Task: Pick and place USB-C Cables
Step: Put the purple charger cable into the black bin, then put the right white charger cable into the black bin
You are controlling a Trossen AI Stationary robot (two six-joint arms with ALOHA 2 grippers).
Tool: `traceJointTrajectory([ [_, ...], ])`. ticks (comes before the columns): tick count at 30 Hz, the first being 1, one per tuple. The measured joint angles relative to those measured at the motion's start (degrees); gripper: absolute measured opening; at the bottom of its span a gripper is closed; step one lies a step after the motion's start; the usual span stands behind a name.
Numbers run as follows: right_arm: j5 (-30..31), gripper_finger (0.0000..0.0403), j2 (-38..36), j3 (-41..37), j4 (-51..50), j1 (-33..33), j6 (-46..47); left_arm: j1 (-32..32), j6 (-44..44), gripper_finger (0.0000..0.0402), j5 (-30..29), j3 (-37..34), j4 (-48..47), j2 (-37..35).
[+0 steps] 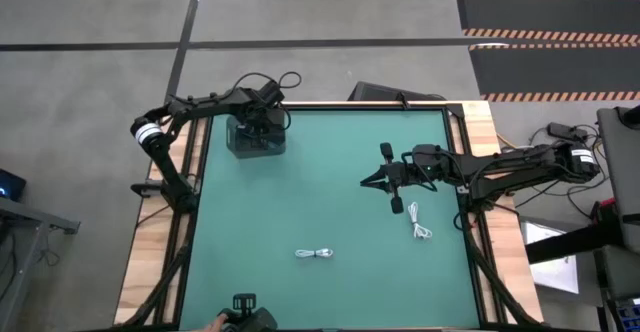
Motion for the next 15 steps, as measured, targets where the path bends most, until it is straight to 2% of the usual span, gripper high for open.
traceJointTrajectory([
  [8, 0.0, 0.0013, 0.0, 0.0, 0.0, 0.02, 0.0, -0.02, -0.09, 0.0109, -0.14, 0.0, 0.06, 0.0],
  [15, 0.0, 0.0013, 0.0, 0.0, 0.02, 0.0, -0.13, -1.79, -0.29, 0.0142, -7.04, 0.2, -3.51, -2.15],
])
